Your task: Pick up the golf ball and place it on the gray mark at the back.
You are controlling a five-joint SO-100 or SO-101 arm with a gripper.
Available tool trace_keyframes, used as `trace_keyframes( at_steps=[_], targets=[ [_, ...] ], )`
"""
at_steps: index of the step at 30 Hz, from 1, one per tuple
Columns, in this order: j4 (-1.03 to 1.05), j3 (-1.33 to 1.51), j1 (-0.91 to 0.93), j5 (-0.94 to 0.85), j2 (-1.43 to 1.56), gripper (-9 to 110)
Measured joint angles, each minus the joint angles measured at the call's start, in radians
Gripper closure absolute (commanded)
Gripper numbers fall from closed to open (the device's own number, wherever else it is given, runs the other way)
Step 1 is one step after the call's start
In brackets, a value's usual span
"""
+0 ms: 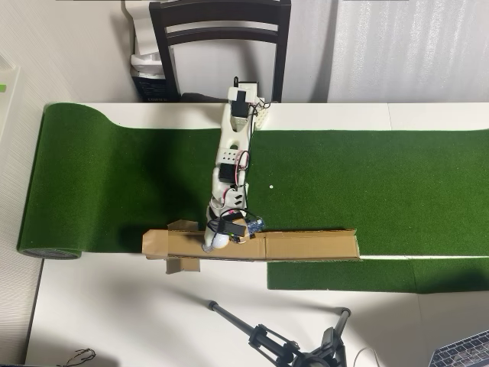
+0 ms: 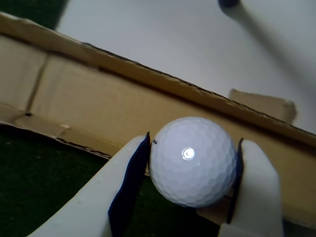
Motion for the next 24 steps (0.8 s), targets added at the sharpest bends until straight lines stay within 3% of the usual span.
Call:
trace_keyframes(
  at_steps=[24],
  targets=[
    [0.0, 0.0, 0.049, 0.038, 0.0, 90]
  ],
)
